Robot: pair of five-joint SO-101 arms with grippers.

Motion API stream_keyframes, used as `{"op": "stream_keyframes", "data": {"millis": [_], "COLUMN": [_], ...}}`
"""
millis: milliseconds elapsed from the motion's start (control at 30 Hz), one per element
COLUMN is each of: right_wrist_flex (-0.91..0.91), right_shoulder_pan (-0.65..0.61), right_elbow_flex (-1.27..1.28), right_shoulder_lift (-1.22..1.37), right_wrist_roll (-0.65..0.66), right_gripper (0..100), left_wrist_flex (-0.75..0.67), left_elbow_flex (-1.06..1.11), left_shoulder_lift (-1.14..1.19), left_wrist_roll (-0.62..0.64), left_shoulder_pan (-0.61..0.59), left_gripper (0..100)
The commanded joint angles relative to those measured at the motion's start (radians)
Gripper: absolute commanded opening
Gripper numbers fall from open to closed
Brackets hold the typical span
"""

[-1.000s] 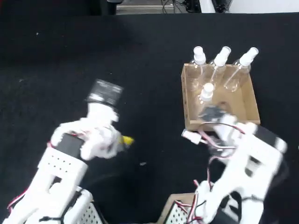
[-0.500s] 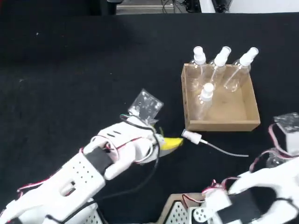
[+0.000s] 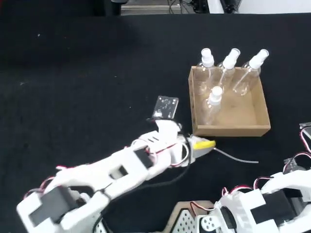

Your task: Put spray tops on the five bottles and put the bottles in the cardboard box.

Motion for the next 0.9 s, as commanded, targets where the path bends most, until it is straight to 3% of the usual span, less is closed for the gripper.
{"op": "stream_keyframes", "data": {"millis": [0, 200, 300, 533, 867], "right_wrist_flex": [0.009, 0.009, 0.009, 0.009, 0.009], "right_shoulder_pan": [0.011, 0.011, 0.011, 0.011, 0.014], "right_elbow_flex": [-0.064, -0.047, -0.033, -0.031, -0.038], "right_shoulder_lift": [-0.004, 0.002, 0.002, 0.002, 0.001], "right_wrist_roll": [0.014, 0.054, 0.055, 0.055, 0.055], "right_gripper": [1.0, 1.0, 1.0, 1.0, 1.0], "left_wrist_flex": [-0.02, -0.025, -0.026, -0.021, -0.021], "left_elbow_flex": [-0.168, -0.246, -0.254, -0.268, -0.2], "left_shoulder_lift": [0.143, 0.253, 0.261, 0.261, 0.273], "left_wrist_roll": [0.094, 0.121, 0.276, 0.451, 0.463], "left_shoulder_pan": [0.008, 0.033, 0.028, 0.03, 0.03], "left_gripper": [30, 30, 30, 30, 30]}}
